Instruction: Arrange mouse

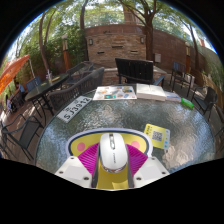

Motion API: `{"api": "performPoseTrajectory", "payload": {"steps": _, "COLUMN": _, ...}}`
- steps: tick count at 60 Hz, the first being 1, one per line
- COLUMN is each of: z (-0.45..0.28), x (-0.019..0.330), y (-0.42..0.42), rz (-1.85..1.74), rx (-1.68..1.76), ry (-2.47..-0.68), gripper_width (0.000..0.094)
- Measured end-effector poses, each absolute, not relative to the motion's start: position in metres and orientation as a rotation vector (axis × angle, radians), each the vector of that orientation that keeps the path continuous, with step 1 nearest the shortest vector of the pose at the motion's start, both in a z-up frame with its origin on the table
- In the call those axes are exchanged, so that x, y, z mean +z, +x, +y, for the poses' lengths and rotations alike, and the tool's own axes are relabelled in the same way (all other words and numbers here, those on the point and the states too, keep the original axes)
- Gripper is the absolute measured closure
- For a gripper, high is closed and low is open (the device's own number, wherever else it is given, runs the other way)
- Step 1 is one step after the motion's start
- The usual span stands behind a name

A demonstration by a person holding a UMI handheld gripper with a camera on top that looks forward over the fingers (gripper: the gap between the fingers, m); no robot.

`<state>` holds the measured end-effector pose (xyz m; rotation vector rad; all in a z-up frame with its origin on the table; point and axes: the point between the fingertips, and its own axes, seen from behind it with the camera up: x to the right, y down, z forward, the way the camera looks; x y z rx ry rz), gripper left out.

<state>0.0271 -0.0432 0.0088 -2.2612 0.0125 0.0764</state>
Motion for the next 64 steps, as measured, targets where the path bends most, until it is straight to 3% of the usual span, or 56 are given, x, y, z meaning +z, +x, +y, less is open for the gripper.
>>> {"api": "performPoseTrajectory", "payload": {"steps": 8, "z": -0.054, "x": -0.011, "y": 0.019, "rz": 0.013, "rx": 0.066, "ry": -2.305, "gripper_width": 0.0368}}
{"api": "performPoseTrajectory", "payload": {"steps": 12, "z": -0.059, "x": 0.007, "y": 0.020, "rz": -0.022, "rx": 0.039, "ry": -2.287, "gripper_width": 0.0092}}
{"api": "performPoseTrajectory", "payload": {"steps": 13, "z": -0.061, "x": 0.012, "y": 0.019, "rz": -0.030, "rx": 0.036, "ry": -2.280, "gripper_width": 0.0068}}
{"api": "performPoseTrajectory", "payload": {"steps": 15, "z": -0.068, "x": 0.023, "y": 0.016, "rz": -0.040, "rx": 0.029, "ry": -2.269, "gripper_width": 0.0109}}
{"api": "performPoseTrajectory", "payload": {"steps": 20, "z": -0.087, "x": 0.057, "y": 0.016, "rz": -0.051, "rx": -0.003, "ry": -2.256, "gripper_width": 0.0068}}
{"api": "performPoseTrajectory", "payload": {"steps": 39, "z": -0.177, "x": 0.164, "y": 0.011, "rz": -0.046, "rx": -0.081, "ry": -2.240, "gripper_width": 0.0073}}
{"api": "performPoseTrajectory", "payload": {"steps": 49, "z": -0.210, "x": 0.187, "y": 0.008, "rz": -0.045, "rx": -0.106, "ry": -2.229, "gripper_width": 0.0076}}
{"api": "performPoseTrajectory", "payload": {"steps": 64, "z": -0.233, "x": 0.187, "y": 0.000, "rz": -0.059, "rx": -0.107, "ry": -2.244, "gripper_width": 0.0080}}
